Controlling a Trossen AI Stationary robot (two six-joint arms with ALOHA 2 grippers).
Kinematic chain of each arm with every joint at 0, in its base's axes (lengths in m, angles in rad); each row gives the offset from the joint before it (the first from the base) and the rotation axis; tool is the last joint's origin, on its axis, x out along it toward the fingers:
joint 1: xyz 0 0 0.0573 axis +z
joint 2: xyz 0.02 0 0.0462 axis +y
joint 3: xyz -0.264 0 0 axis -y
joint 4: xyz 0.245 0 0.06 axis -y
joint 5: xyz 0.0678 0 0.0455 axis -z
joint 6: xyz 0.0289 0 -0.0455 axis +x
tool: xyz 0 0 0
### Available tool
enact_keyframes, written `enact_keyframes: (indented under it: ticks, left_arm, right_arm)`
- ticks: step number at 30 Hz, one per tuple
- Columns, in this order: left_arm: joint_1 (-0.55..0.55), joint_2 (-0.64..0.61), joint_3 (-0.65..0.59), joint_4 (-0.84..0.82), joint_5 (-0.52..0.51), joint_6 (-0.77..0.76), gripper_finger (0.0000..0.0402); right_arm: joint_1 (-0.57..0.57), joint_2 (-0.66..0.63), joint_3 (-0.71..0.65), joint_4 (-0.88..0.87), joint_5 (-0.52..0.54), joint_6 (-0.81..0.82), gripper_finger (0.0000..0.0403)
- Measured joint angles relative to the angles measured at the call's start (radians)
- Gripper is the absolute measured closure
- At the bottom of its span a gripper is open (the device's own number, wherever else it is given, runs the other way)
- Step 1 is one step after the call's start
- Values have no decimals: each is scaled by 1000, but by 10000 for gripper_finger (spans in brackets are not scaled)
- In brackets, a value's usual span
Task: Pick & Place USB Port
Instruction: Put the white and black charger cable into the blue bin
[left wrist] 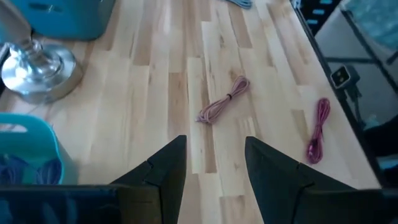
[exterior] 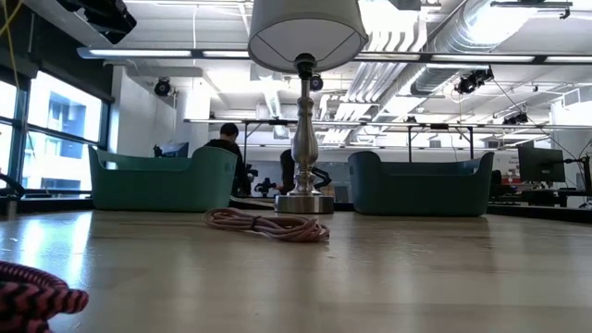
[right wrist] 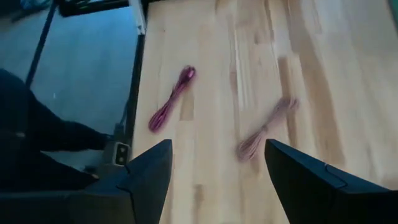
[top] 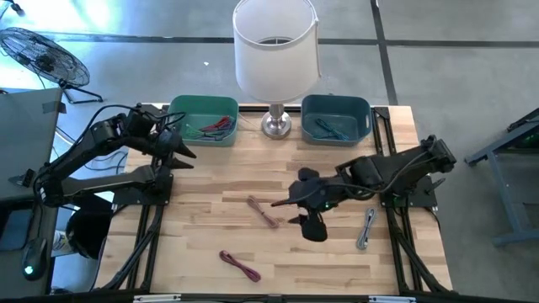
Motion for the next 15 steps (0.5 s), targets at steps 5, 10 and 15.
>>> enact_keyframes:
  ticks: [5,10,15]
  left_arm:
    - [0,0,0,0,0,85,241]
    - [0,0,0,1,1,139,241]
    - [0,0,0,0,0,193,241]
  right_arm:
    - [18,0,0,-121,21,302,155]
    - [33,0,0,-293,47,628,155]
    - [36,0,0,-452,47,945,155]
